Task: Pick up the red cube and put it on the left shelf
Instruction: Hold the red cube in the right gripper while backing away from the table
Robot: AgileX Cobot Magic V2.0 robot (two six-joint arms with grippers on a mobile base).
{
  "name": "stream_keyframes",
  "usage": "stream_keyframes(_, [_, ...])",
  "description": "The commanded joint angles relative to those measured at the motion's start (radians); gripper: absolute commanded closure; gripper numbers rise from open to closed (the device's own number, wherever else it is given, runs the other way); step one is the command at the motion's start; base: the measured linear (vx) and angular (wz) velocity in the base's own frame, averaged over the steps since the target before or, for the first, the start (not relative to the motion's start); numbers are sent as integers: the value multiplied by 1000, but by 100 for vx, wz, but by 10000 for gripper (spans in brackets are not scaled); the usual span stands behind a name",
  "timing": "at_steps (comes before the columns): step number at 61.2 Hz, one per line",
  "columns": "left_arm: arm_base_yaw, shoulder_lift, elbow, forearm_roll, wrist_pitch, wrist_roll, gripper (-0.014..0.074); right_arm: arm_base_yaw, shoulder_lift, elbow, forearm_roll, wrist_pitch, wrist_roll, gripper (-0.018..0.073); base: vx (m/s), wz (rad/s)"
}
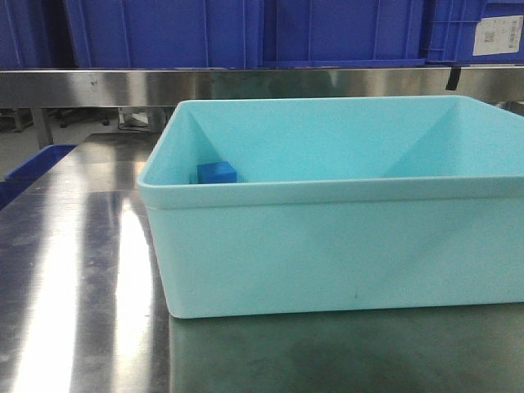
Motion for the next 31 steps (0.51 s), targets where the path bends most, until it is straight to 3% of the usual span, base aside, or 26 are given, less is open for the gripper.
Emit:
stream_keyframes(1, [-7,0,22,-5,-90,1,491,-3,0,-28,-3,-78,-5,501,0,0])
stream_keyframes(17, [-7,0,22,-5,-90,1,491,-3,0,-28,-3,-78,-5,501,-1,7])
stream_keyframes(31, [-7,0,22,-5,-90,1,491,-3,1,-28,-3,-78,-5,501,-3,-17])
